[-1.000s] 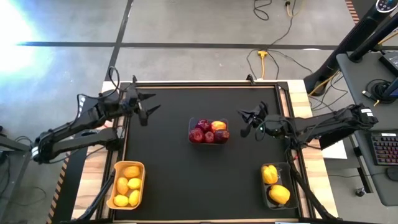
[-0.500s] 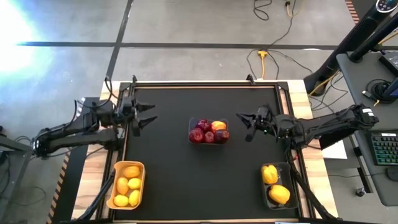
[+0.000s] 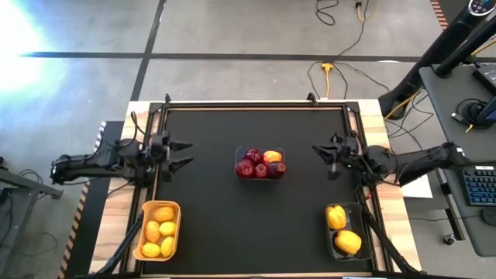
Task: Sort produce into baskets
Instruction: Return to Home Position
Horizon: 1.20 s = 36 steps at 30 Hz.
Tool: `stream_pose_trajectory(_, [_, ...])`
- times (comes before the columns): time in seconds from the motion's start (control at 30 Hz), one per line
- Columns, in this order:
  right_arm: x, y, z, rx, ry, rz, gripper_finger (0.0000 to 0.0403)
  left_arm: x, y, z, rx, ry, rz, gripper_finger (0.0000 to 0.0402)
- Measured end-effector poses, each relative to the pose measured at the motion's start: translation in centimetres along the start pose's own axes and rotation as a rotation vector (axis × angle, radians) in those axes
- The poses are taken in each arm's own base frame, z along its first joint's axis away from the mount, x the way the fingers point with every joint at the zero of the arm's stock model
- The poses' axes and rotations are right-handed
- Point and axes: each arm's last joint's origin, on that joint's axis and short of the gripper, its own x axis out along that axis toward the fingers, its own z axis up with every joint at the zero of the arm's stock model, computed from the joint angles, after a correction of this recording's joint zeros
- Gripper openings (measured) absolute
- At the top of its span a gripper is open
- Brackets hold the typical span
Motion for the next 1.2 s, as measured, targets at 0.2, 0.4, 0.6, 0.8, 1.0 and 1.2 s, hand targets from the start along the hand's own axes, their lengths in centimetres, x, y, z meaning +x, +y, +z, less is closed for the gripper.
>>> stream_pose_trajectory(0.2, [-1.9,-0.6,0.0,0.045,-0.069,0.093,0.0013,-0.4,0.5,-1.1,0.021,-0.019,-0.008,0.0288])
stream_pose_trajectory(0.4, [-2.8,-0.6,0.9,0.066,-0.142,0.188,0.0013,-0.6,1.0,-2.7,-0.02,-0.029,-0.019,0.0288])
stream_pose_trajectory(0.6, [-2.6,-0.9,-0.2,0.056,-0.032,0.155,0.0013,-0.2,1.7,-4.4,-0.02,-0.029,0.017,0.0288])
stream_pose_trajectory(0.8, [-2.6,-1.4,-2.6,0.045,0.204,0.083,0.0013,0.3,2.1,-5.6,0.061,-0.025,0.049,0.0288])
stream_pose_trajectory(1.0, [-2.5,-1.7,-3.7,0.031,0.316,0.03,0.0013,0.5,2.1,-5.7,0.186,-0.027,0.062,0.0288])
stream_pose_trajectory(1.2, [-2.3,-1.8,-4.2,0.003,0.366,0.011,0.0013,0.7,2.2,-6.0,0.207,0.006,0.063,0.0288])
